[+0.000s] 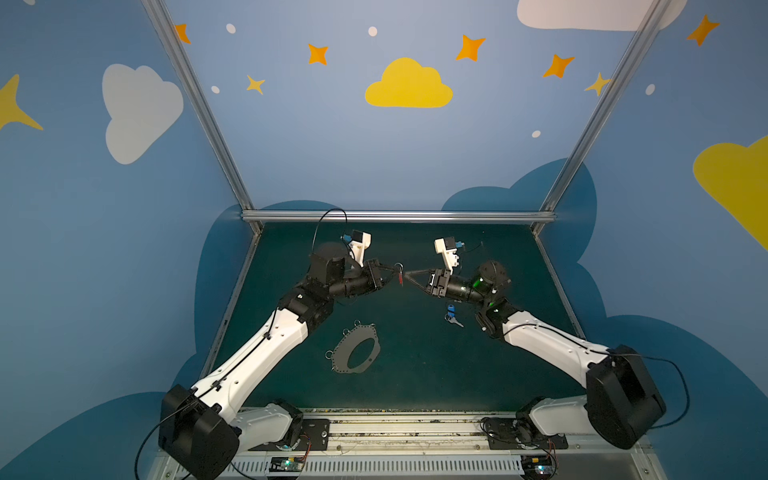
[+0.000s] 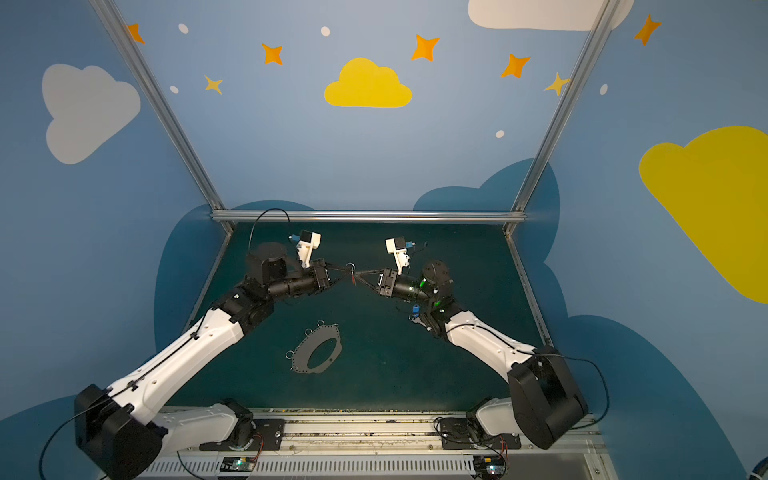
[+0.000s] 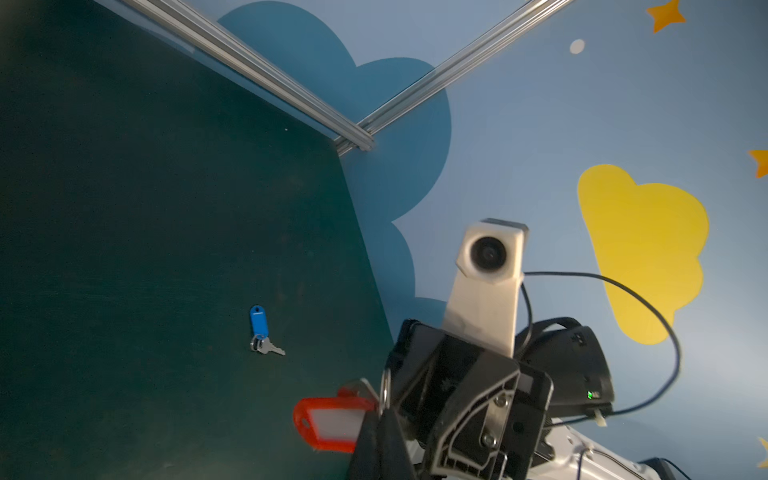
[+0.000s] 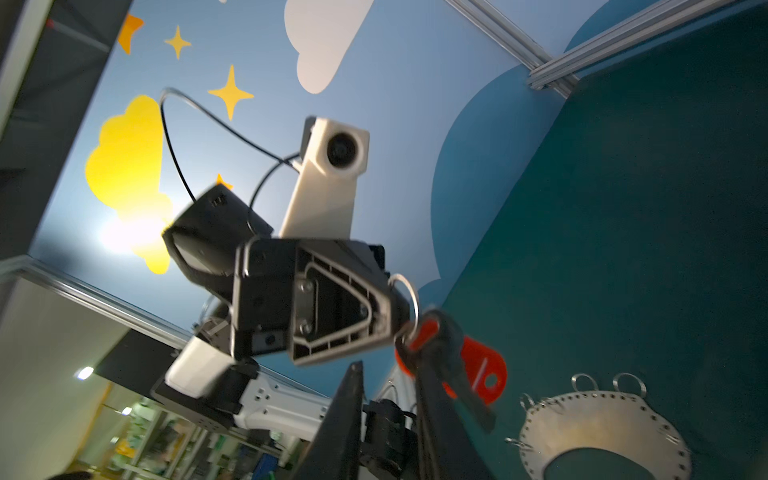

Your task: Put the keys on the keyring

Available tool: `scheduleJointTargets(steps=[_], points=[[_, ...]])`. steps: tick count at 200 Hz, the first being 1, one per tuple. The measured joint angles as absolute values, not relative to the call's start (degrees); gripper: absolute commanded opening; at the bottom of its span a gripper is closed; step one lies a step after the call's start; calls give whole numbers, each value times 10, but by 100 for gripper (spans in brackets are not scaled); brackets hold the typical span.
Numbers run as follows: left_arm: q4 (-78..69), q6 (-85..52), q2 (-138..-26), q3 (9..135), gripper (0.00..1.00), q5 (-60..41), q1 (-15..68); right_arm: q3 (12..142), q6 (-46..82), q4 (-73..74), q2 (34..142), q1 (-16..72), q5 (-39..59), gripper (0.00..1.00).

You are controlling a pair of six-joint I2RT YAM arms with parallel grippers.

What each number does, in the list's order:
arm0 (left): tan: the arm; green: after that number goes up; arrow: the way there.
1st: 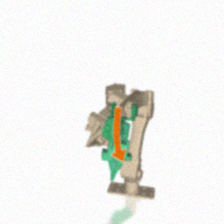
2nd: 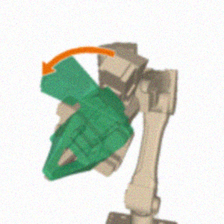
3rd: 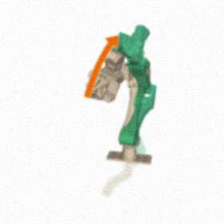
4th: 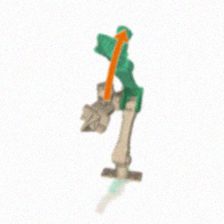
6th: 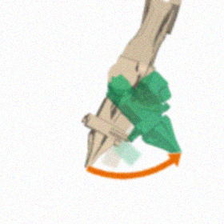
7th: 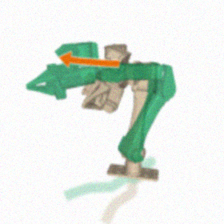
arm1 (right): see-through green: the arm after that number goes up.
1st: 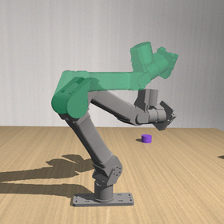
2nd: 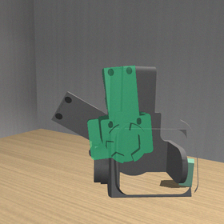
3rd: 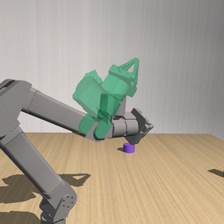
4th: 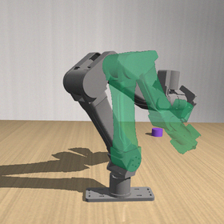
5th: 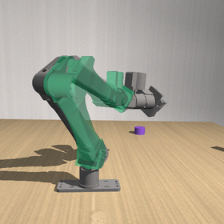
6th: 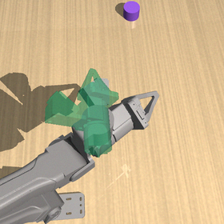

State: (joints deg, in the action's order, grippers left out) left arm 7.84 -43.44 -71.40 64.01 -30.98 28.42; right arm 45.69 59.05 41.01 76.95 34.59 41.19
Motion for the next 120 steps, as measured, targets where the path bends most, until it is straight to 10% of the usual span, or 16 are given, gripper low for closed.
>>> scheduleJointTargets(steps=[74,120], points=[[289,-421,-823,708,4,-296,267,419,518,329,772,369,420,12],[282,-437,-826,704,4,-333,267,412,540,363,846,378,429,27]])
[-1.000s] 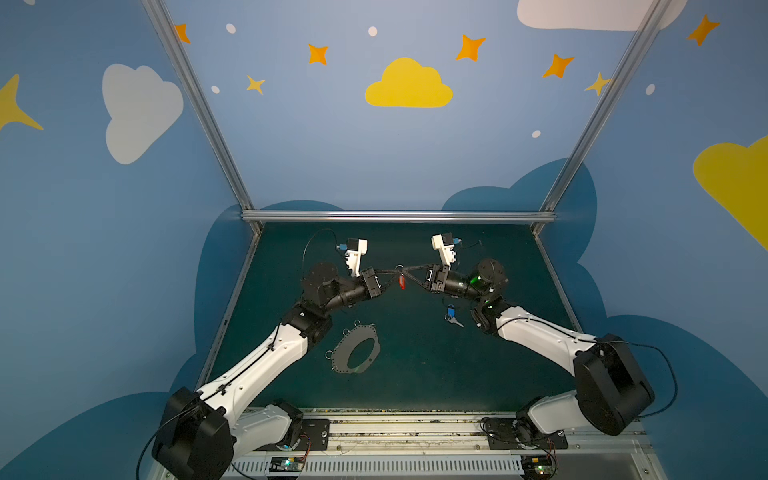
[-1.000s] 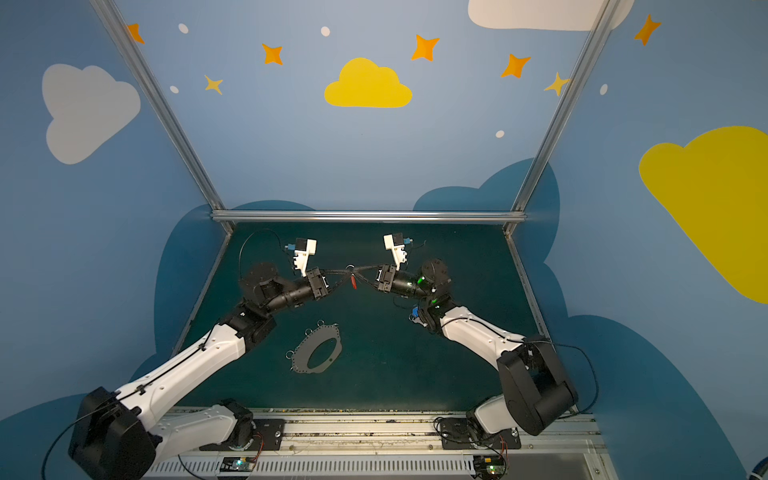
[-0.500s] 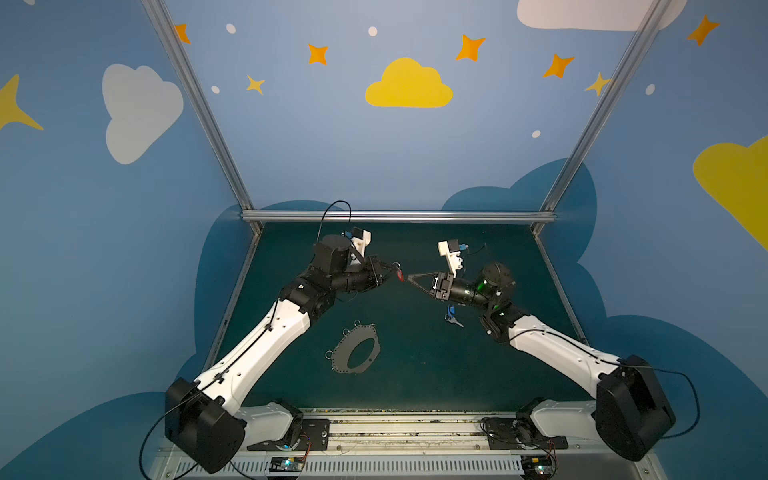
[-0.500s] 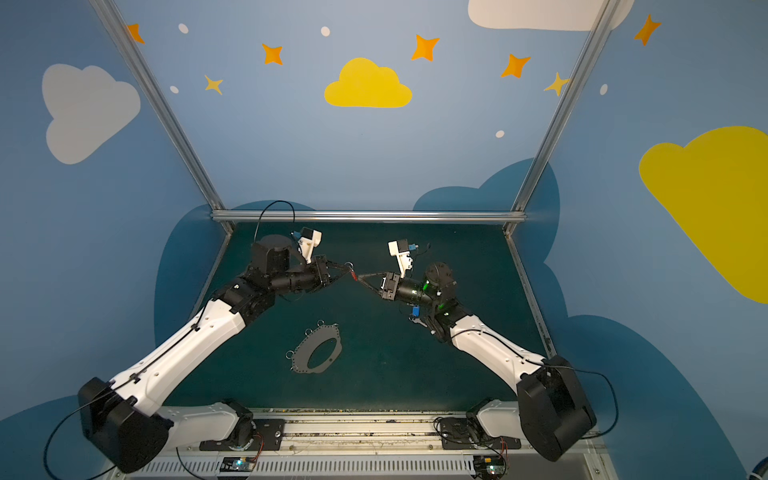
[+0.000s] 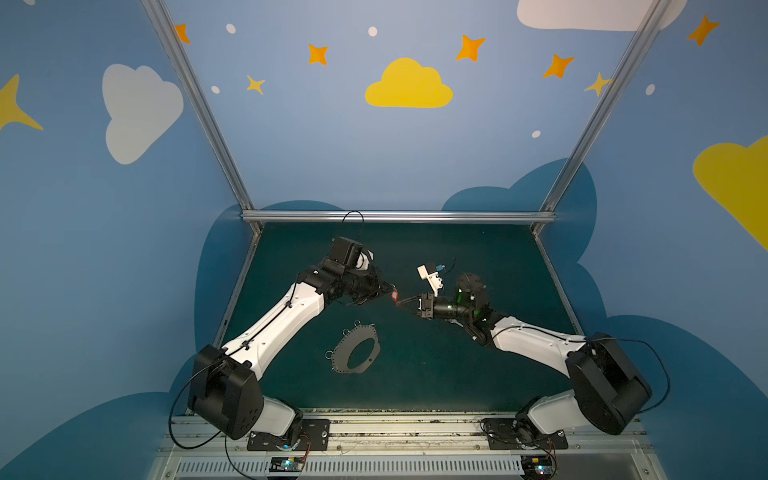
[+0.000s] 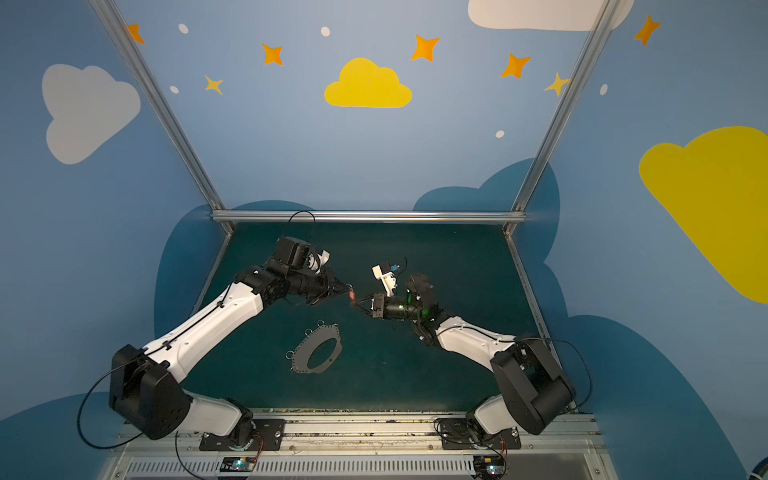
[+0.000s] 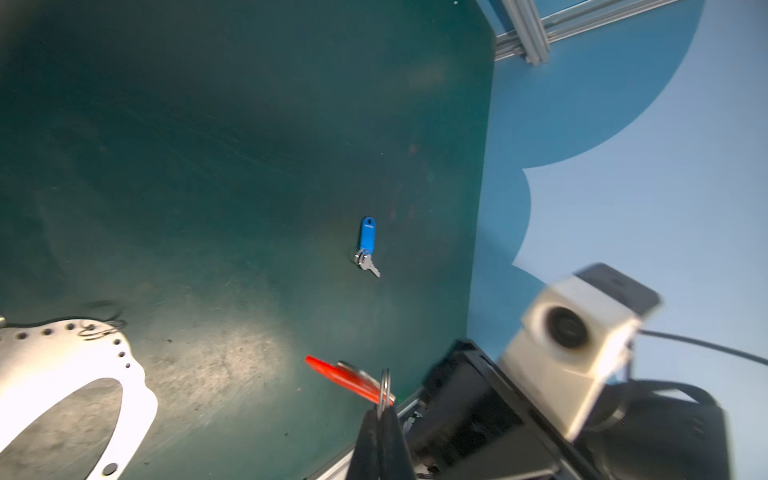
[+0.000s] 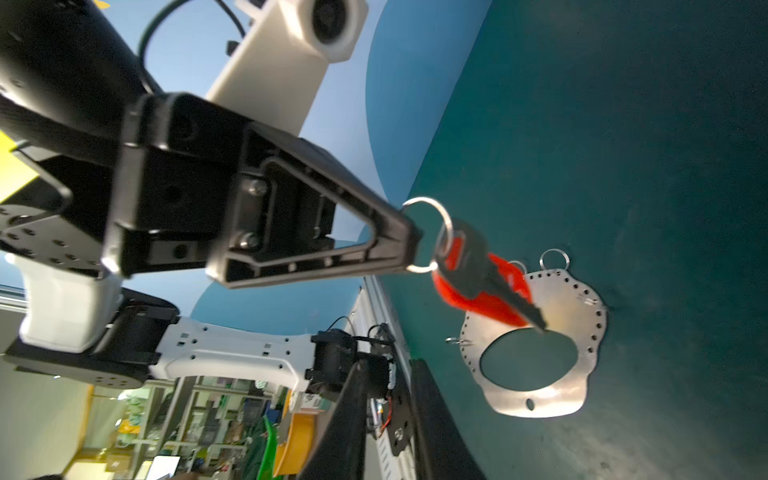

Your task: Put the keys on the keyring

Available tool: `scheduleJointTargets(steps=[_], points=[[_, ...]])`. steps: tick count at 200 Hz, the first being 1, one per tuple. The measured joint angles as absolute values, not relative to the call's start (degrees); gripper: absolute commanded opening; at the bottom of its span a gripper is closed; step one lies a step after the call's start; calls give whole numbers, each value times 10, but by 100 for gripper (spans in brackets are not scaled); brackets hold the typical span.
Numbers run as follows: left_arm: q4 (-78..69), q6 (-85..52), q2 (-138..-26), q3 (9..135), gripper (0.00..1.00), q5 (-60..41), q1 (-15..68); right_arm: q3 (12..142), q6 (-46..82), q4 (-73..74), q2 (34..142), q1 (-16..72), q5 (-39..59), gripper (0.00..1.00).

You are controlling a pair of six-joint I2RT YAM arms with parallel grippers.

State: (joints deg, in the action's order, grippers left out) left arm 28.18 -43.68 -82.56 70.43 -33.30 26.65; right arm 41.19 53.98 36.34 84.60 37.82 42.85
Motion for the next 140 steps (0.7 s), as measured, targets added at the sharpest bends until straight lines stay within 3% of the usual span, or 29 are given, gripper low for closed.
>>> scheduleJointTargets(steps=[99,140], points=[[160,-472,-780,629,4,-400,266,401,672,559,889,347,427,32],[121,-477,-764,620,4,-414,266,401,707,609,895,346,429,25]])
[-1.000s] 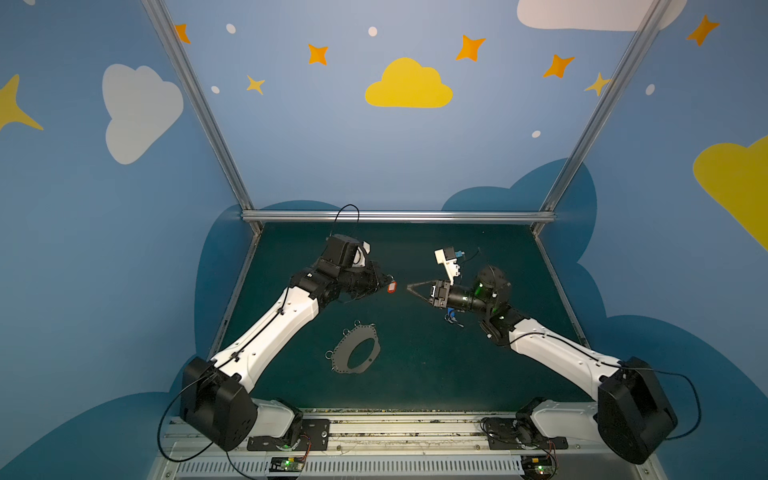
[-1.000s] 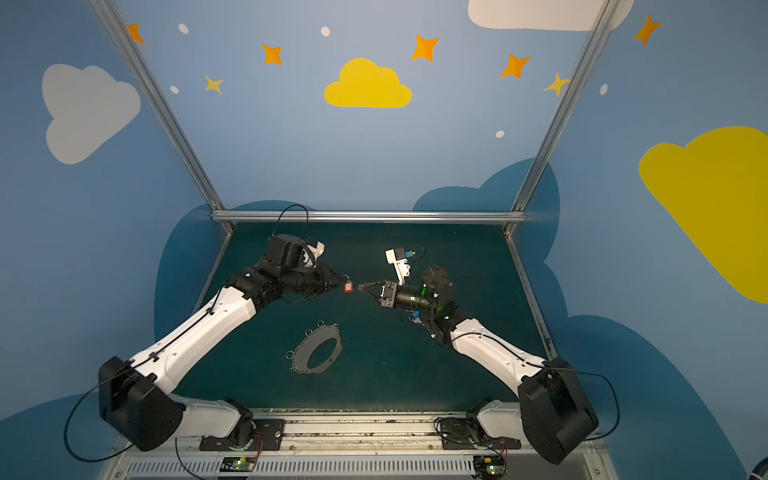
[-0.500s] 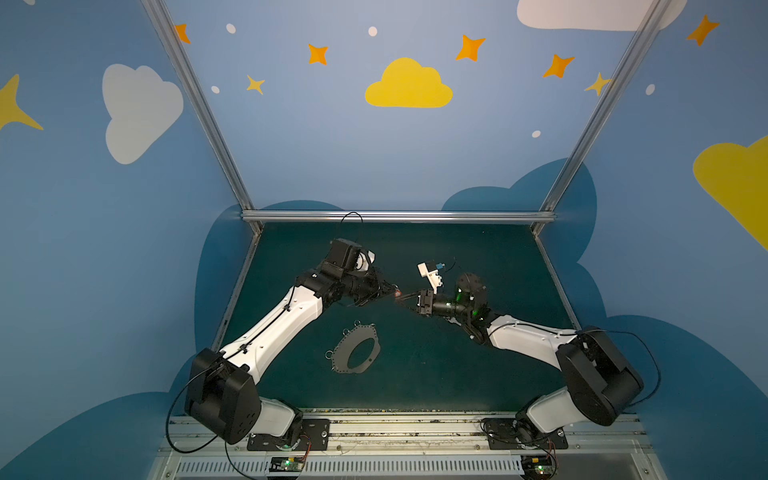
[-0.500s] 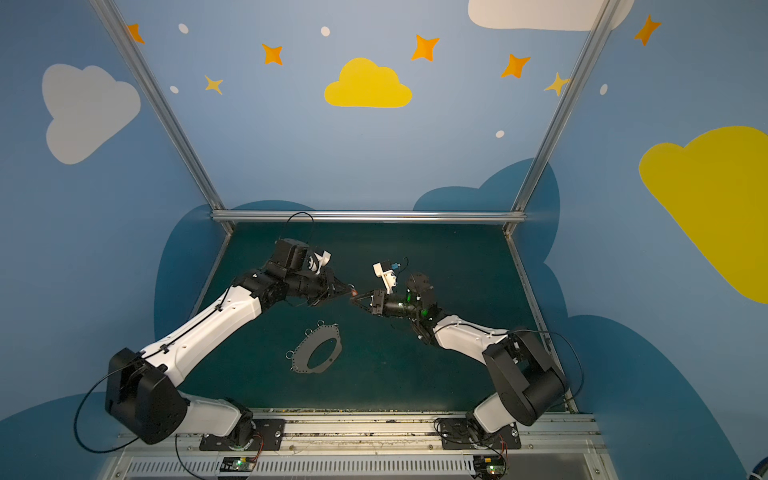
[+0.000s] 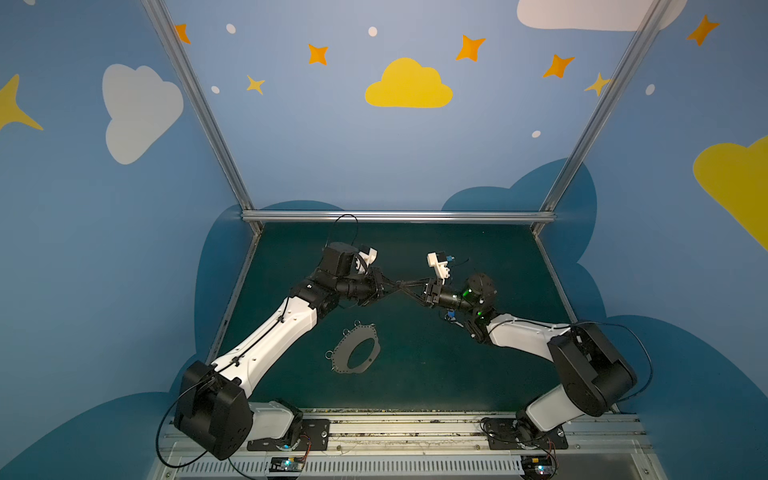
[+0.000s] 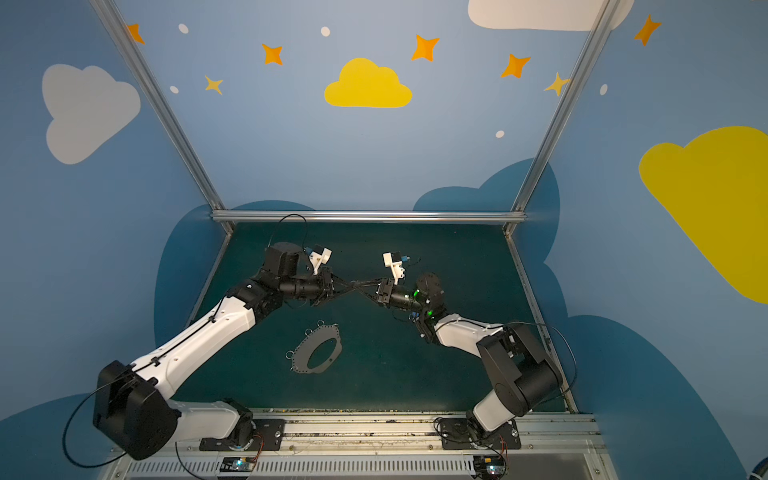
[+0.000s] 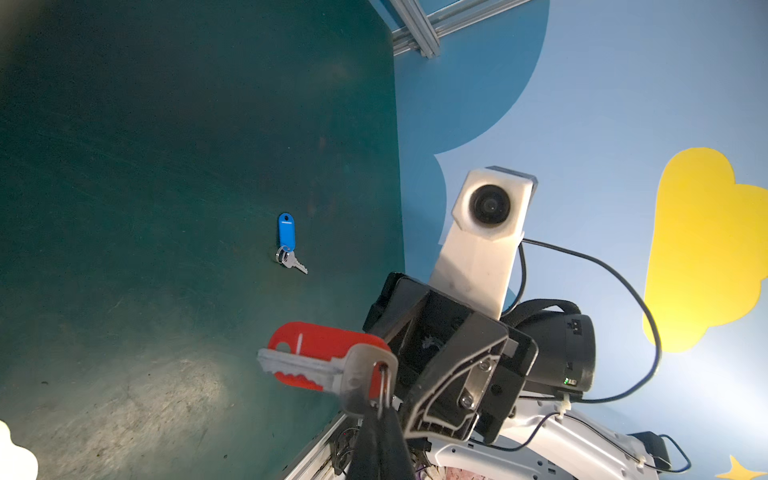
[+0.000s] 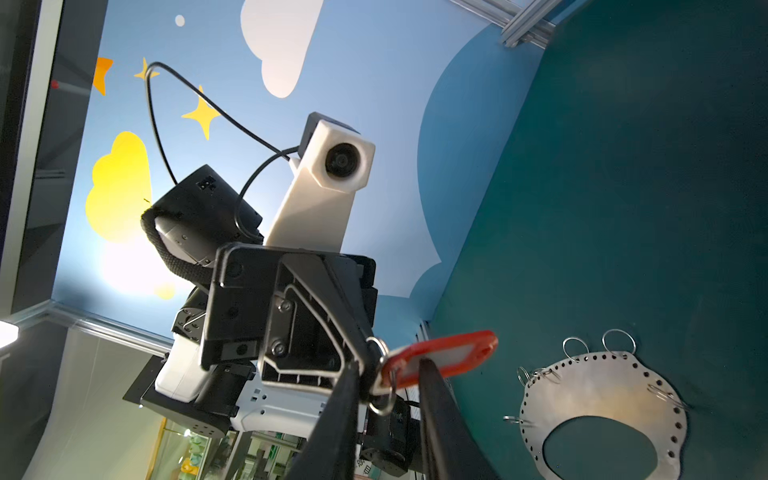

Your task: Put the keys on the keyring

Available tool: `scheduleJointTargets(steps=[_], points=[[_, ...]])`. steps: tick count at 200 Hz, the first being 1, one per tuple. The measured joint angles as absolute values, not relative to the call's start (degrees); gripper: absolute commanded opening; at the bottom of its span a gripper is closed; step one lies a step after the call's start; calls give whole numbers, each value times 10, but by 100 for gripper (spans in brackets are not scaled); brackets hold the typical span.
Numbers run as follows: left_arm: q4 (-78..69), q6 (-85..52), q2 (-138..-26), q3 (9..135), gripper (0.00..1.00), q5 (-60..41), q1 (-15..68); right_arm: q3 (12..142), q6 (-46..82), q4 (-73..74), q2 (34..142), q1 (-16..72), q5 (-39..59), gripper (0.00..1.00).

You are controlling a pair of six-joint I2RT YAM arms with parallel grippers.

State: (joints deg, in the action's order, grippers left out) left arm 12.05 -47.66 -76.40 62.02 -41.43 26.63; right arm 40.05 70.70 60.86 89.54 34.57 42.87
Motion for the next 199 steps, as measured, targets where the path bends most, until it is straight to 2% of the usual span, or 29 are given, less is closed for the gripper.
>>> scheduleJointTargets(steps=[27,59,75,102,109,120,149,189,199], points=[[117,-477,-760,620,4,-416,266,401,716,621,895,345,430,19],[114,-476,-760,620,4,-418,264,401,722,625,895,344,434,5],[114,-474,-760,620,6,-418,263,401,724,633,894,342,437,2],[113,-473,-757,620,8,-418,263,402,722,637,894,342,442,0],[113,-473,-756,620,8,-418,263,402,722,638,894,343,443,5],[113,-473,-755,620,8,-418,263,403,721,638,894,343,446,19],[105,-473,-750,620,8,-420,263,406,719,632,894,344,452,21],[97,-474,-748,620,7,-422,262,407,725,644,894,345,452,9],[96,-474,-748,620,7,-422,262,407,726,649,894,345,452,2]])
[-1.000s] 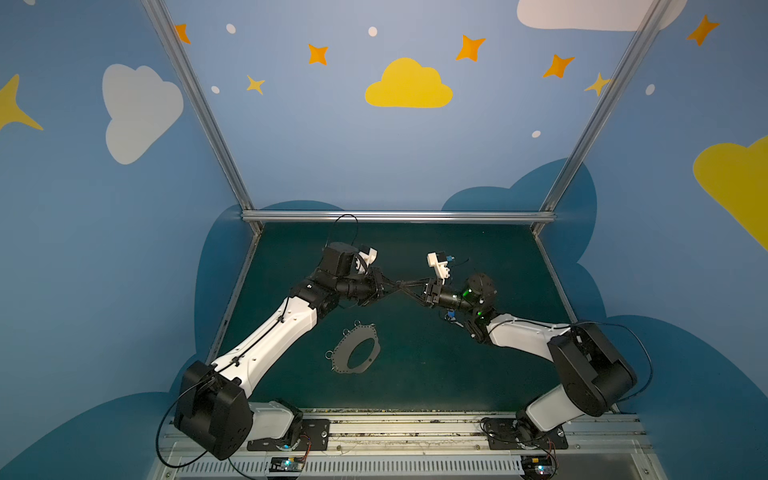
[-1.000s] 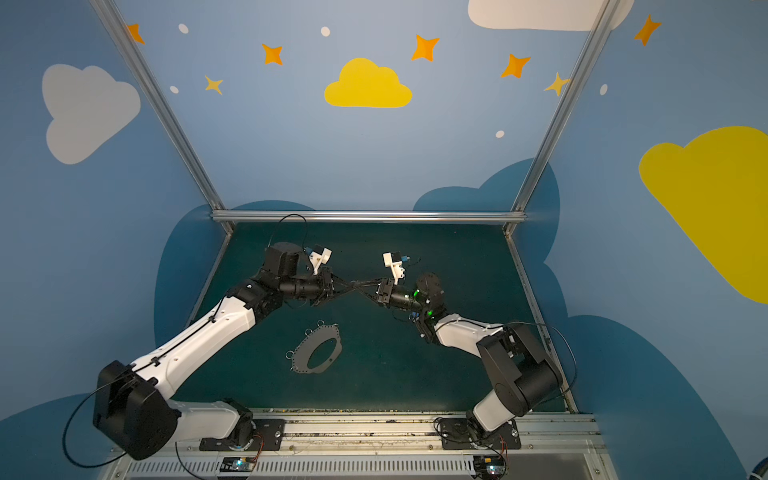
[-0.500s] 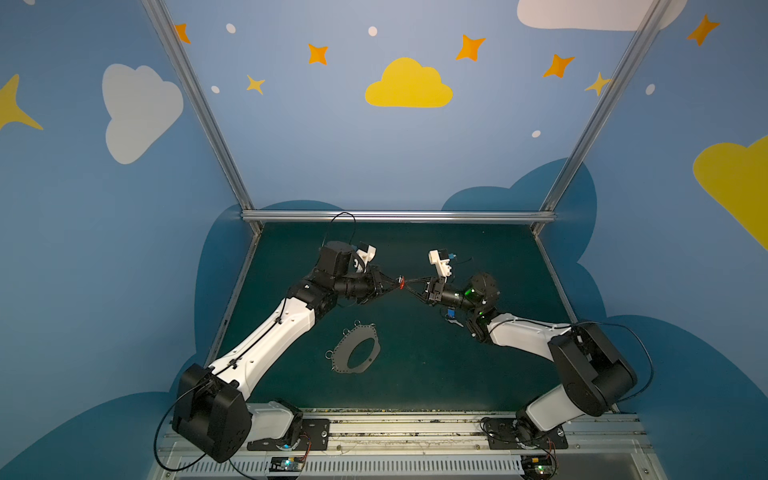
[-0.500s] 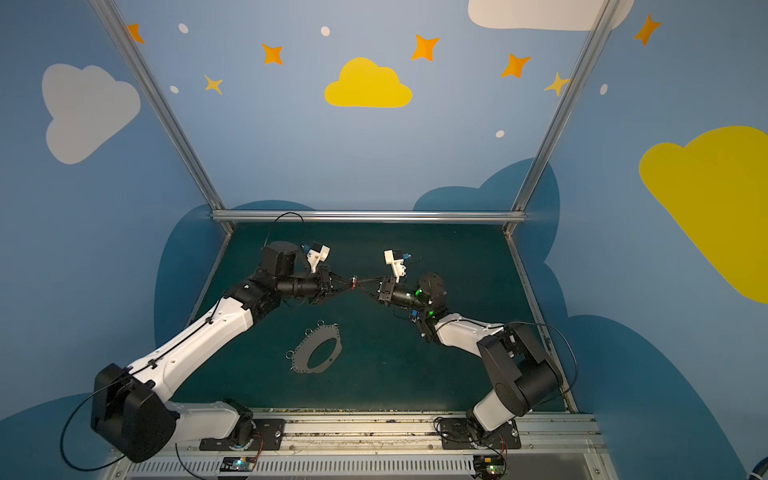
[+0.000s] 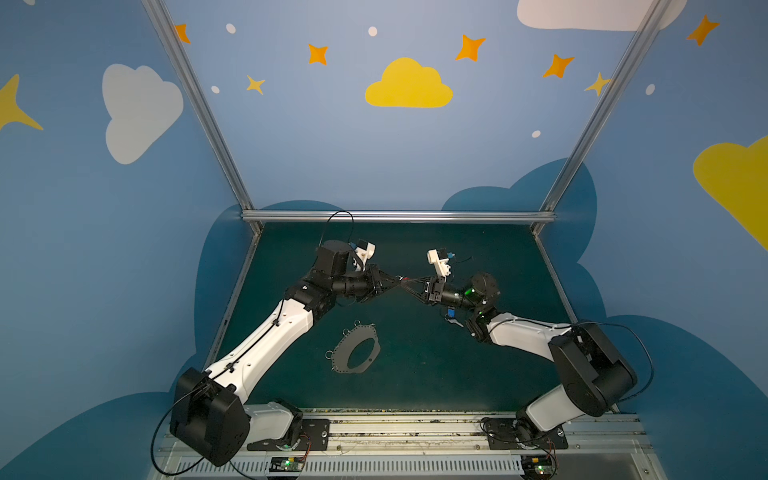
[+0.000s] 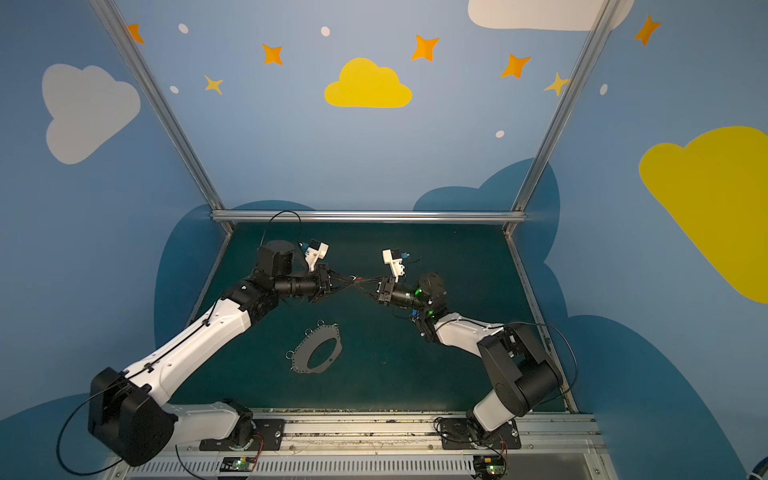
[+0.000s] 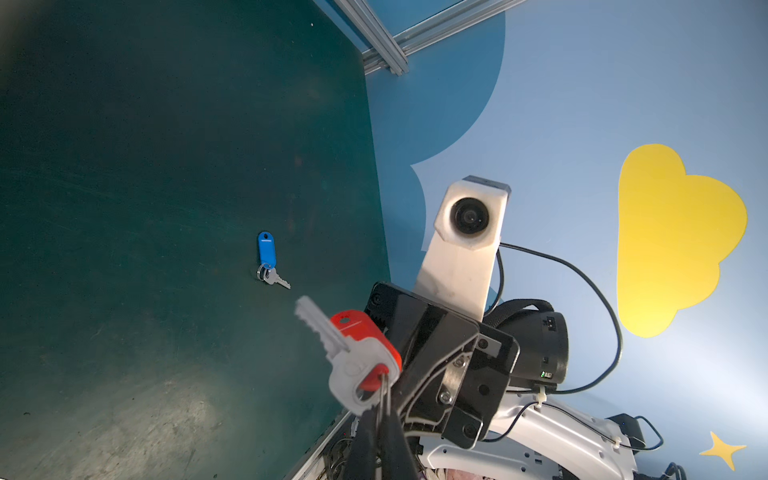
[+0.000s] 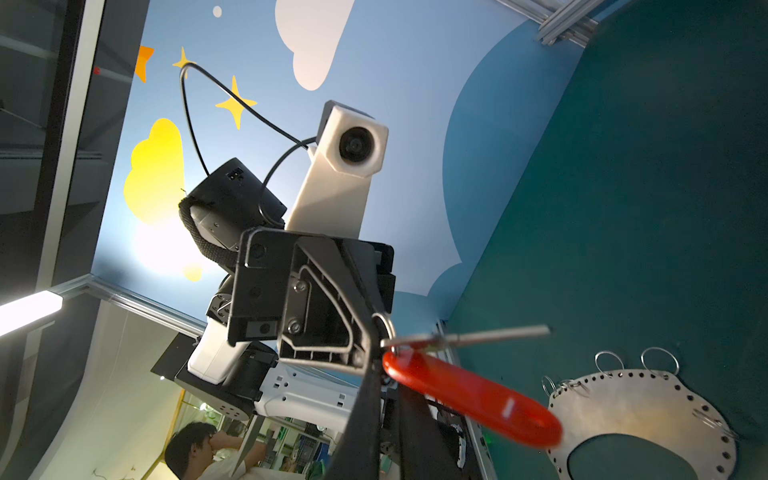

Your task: Put the keys on the keyring

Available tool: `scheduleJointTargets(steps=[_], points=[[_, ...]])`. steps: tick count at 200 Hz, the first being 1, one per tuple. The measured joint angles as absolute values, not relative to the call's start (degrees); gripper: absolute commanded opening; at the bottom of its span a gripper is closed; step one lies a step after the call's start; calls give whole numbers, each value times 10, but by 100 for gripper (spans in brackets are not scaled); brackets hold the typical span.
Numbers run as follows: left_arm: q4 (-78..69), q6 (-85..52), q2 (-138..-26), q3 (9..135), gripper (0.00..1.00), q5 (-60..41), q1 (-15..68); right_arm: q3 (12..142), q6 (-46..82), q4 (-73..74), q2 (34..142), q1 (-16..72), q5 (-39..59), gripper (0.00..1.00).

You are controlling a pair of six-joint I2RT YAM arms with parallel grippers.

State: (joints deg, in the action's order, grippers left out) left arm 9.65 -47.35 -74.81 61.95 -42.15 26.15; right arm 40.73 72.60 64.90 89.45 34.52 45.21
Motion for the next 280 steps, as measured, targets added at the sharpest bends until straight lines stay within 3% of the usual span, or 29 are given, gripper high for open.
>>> scheduleJointTargets(steps=[33,55,70,155,211,280], points=[[92,-473,-743,615,14,-423,261,408,733,660,894,346,452,0],[90,-471,-733,613,41,-423,262,408,733,662,894,347,452,0],[88,-472,-722,612,48,-420,261,408,733,663,894,347,451,0],[76,-489,-633,547,52,-366,218,400,707,639,872,346,446,0],[132,-466,-631,509,52,-306,218,357,609,558,822,334,438,0],[138,-472,-620,375,52,-256,233,297,488,457,768,319,414,0]])
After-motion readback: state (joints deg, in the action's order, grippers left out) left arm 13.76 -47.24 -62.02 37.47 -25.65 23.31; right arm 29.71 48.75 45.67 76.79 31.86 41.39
